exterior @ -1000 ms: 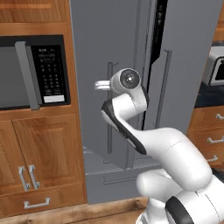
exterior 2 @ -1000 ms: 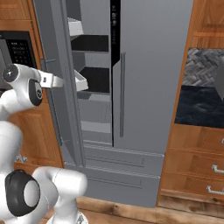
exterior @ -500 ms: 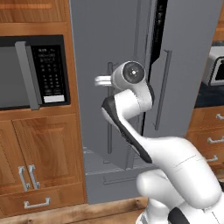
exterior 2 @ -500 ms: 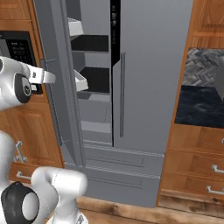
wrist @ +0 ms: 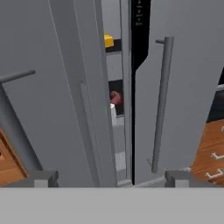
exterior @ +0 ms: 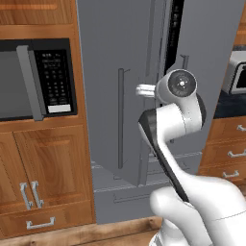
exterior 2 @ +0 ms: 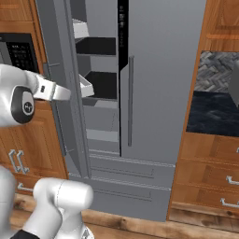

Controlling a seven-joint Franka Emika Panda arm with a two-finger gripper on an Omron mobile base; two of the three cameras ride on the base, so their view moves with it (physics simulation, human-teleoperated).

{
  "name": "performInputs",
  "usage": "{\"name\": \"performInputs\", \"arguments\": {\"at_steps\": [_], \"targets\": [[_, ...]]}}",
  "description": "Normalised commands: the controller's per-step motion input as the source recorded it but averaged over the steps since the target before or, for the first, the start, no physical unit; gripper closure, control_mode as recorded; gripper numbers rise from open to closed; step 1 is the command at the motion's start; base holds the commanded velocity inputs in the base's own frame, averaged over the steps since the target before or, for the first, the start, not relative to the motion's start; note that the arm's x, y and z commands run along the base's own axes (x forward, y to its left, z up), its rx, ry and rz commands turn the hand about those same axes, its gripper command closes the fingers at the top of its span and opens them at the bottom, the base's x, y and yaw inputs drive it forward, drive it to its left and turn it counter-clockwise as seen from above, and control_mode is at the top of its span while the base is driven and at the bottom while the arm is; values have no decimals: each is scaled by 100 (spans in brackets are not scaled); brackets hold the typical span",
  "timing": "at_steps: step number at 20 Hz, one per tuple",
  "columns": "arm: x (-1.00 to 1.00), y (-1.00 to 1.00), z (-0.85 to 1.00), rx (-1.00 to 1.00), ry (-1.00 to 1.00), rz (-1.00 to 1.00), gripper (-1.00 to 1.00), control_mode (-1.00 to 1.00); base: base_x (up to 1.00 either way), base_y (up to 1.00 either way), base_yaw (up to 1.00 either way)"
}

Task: Retrieve the sausage and cheese from the fridge and place them on the cutting board on the counter.

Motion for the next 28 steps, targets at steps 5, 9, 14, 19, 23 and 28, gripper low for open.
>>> {"name": "performInputs", "arguments": {"at_steps": [5, 9, 14, 19, 23, 28], "targets": [[-4, -90, 23, 22, 0, -27, -100, -100, 0, 0, 0], [22, -77, 41, 35, 0, -24, -100, -100, 0, 0, 0], [34, -36, 35, 35, 0, -13, -100, -100, 0, 0, 0], [3, 0, 20, 34, 0, -6, -100, -100, 0, 0, 0], [8, 0, 10, 33, 0, -4, -100, -100, 0, 0, 0], [1, 0, 2, 31, 0, -3, -100, -100, 0, 0, 0]]}}
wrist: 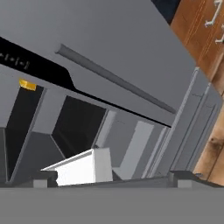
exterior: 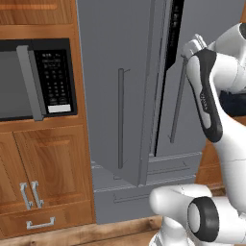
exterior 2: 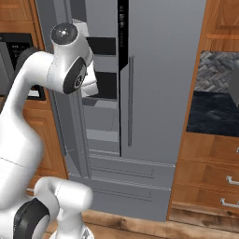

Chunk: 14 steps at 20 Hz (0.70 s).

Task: Retrieve the sausage and cheese from the fridge and place them on the cutting board on the counter.

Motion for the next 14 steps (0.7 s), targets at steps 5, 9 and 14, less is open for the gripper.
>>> {"name": "performInputs", "arguments": {"at_steps": [5, 9, 14], "targets": [[8, 0, 0, 24, -3, -6, -100, -100, 0, 0, 0], [50, 0, 0, 21, 0, -2, -100, -100, 0, 0, 0], [43, 5, -22, 14, 0, 0, -100, -100, 0, 0, 0]]}}
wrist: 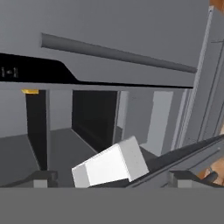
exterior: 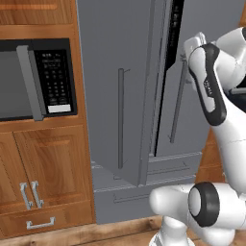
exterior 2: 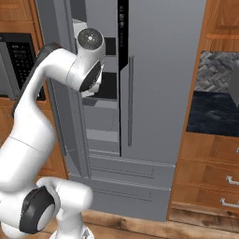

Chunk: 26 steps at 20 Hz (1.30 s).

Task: Retrieve the sausage and cheese from the fridge and place them on the cutting board on the counter.

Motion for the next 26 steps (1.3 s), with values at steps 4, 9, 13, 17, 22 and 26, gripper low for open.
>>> {"name": "performInputs", "arguments": {"at_steps": [4, 9, 13, 17, 22, 26], "targets": [[55, 0, -8, 11, 0, 6, -100, -100, 0, 0, 0], [32, 1, 0, 4, -3, 14, -100, -100, 0, 0, 0], [29, 1, 0, 5, -3, 16, -100, -100, 0, 0, 0], [12, 9, 0, 0, 0, 13, -100, -100, 0, 0, 0], [34, 24, 0, 1, -4, 8, -100, -100, 0, 0, 0], [17, 51, 0, 0, -1, 3, -100, -100, 0, 0, 0]]}}
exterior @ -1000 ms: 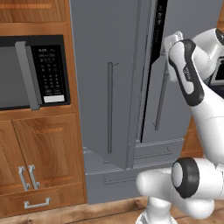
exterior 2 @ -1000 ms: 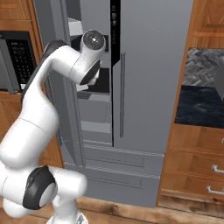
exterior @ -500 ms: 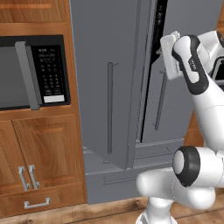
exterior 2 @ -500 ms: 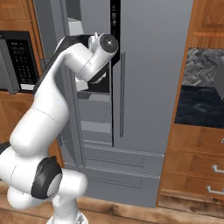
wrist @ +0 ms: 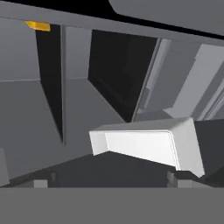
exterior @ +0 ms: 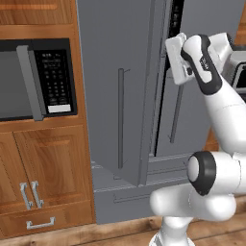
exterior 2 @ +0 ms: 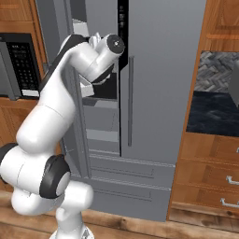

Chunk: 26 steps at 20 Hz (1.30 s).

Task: Retrieve the sausage and cheese from the fridge and place them on the cutting board on the counter.

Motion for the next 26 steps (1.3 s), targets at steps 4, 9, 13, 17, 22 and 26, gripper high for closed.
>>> {"name": "performInputs", "arguments": {"at_steps": [4, 9, 13, 17, 22, 26], "targets": [[32, 42, 0, 1, 0, 0, -100, -100, 0, 0, 0], [10, 27, -1, 5, 0, 2, -100, -100, 0, 0, 0], [1, 15, 0, 8, 0, 3, -100, -100, 0, 0, 0], [0, 29, 0, 8, 0, 5, -100, -100, 0, 0, 0], [0, 52, 0, 6, 0, 7, -100, -100, 0, 0, 0], [0, 71, 0, 4, 0, 9, -100, -100, 0, 0, 0]]}}
